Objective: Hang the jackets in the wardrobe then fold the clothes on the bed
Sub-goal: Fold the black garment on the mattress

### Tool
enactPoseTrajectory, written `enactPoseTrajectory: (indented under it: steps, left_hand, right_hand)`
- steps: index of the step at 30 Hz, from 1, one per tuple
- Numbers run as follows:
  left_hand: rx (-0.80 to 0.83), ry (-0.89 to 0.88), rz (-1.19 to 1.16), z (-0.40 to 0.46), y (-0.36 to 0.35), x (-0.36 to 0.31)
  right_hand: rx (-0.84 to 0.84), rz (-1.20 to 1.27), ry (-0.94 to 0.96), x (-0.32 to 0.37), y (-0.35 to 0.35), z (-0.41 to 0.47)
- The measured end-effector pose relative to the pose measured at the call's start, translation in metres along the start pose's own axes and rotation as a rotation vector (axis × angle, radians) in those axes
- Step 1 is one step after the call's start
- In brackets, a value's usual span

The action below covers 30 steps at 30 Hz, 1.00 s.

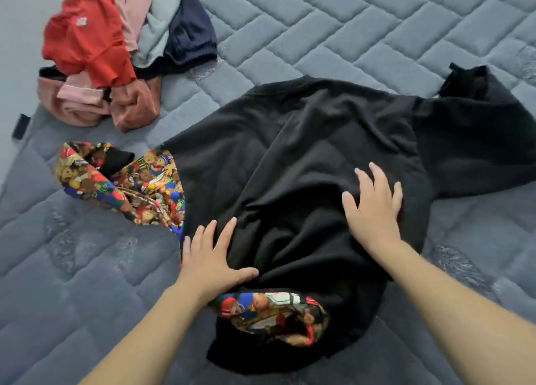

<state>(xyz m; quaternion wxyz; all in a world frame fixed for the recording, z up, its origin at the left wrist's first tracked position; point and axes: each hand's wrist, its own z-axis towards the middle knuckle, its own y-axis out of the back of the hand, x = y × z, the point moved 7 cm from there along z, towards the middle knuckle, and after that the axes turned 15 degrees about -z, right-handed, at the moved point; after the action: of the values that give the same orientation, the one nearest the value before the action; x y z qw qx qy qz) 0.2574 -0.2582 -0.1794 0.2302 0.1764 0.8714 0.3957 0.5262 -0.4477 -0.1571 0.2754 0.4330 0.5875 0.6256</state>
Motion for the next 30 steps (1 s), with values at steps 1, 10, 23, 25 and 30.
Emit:
enactPoseTrajectory:
  steps: [1, 10, 23, 25, 30]
  left_hand:
    - [-0.022, 0.073, 0.003, -0.015, 0.003, 0.01]
    - [-0.128, 0.659, -1.19, -0.136, -0.039, 0.016]
    - [0.118, 0.471, -1.623, -0.237, 0.013, 0.062]
    - [0.253, 0.578, -1.403, -0.265, -0.035, 0.064]
    - [-0.102, 0.625, -1.321, -0.269, -0.073, 0.075]
  right_hand:
    - [-0.093, 0.05, -0.035, -0.003, 0.017, -0.036]
    - [0.253, 0.957, -0.965, -0.022, -0.03, -0.196]
    - [0.807, 1.241, -0.742, -0.089, 0.096, -0.258]
    - [0.899, 1.099, -0.742, -0.096, 0.081, -0.287]
    - [1.068, 0.616, -0.743, -0.104, 0.051, -0.343]
